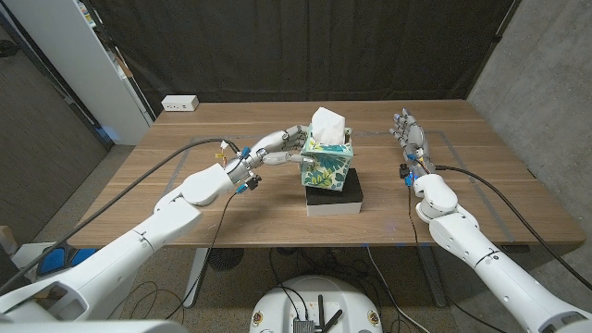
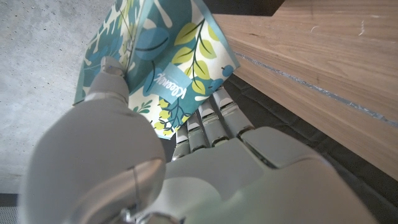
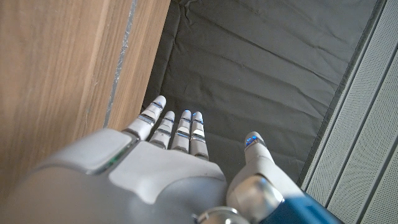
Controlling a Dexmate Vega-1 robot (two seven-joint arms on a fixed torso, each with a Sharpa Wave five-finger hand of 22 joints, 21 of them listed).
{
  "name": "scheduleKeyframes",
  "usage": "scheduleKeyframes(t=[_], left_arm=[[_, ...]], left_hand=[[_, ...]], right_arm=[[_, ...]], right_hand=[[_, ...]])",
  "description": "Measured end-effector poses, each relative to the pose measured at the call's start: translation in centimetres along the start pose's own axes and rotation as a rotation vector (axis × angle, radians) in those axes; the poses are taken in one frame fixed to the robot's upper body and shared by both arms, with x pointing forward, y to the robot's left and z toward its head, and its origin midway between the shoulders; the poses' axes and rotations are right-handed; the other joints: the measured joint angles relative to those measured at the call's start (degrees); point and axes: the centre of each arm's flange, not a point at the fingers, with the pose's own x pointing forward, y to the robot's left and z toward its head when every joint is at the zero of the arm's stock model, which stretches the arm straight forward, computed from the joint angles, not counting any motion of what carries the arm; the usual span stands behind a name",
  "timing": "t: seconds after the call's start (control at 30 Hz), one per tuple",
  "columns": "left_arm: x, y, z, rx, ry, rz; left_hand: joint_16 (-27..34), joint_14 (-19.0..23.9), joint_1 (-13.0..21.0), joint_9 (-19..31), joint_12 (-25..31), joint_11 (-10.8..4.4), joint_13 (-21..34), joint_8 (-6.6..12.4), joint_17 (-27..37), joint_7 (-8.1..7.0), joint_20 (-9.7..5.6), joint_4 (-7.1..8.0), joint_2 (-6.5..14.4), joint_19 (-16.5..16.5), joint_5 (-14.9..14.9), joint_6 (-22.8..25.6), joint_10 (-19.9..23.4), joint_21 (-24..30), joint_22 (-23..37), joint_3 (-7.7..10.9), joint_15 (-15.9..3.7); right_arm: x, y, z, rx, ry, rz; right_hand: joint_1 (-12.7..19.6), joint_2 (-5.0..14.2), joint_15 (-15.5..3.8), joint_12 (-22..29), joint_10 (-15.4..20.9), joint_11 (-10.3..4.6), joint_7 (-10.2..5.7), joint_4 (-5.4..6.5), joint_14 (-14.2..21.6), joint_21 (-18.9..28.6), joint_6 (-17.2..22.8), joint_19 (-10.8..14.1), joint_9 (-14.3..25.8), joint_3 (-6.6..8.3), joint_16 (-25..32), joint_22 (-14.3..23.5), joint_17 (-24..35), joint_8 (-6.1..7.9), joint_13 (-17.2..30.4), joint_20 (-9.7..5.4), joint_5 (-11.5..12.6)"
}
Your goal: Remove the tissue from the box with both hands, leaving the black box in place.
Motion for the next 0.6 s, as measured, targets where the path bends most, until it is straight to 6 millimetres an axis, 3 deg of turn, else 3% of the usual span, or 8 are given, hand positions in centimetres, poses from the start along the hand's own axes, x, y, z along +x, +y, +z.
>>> scheduleKeyframes(t=[0.13,0.6], left_arm=[[0.2,0.3,0.4,0.004,-0.014,0.004],[0.9,1.1,2.1,0.02,-0.061,0.017]], left_hand=[[0.0,1.22,0.74,-0.01,0.0,0.29,0.09,0.66,0.27,0.39,0.62,0.07,0.0,0.84,-0.01,1.42,0.52,0.22,0.01,0.52,0.0],[0.38,2.14,1.33,-0.01,0.0,0.01,0.35,1.55,0.26,0.67,0.56,0.24,0.28,1.34,-0.18,2.34,1.44,0.22,0.03,1.16,-0.3]], right_arm=[[0.0,-0.1,0.0,0.002,-0.002,-0.001],[-0.1,-0.5,0.0,0.005,-0.007,-0.003]], right_hand=[[0.0,0.0,0.0,0.0,0.0,0.0,0.0,-0.24,0.0,0.0,0.0,0.0,0.0,-0.24,0.0,0.0,0.0,0.0,0.0,0.0,0.0],[0.0,0.0,0.0,0.0,0.0,0.0,0.0,-0.24,0.0,0.0,0.0,0.0,0.0,-0.24,0.0,0.0,0.0,0.0,0.0,0.0,0.0]])
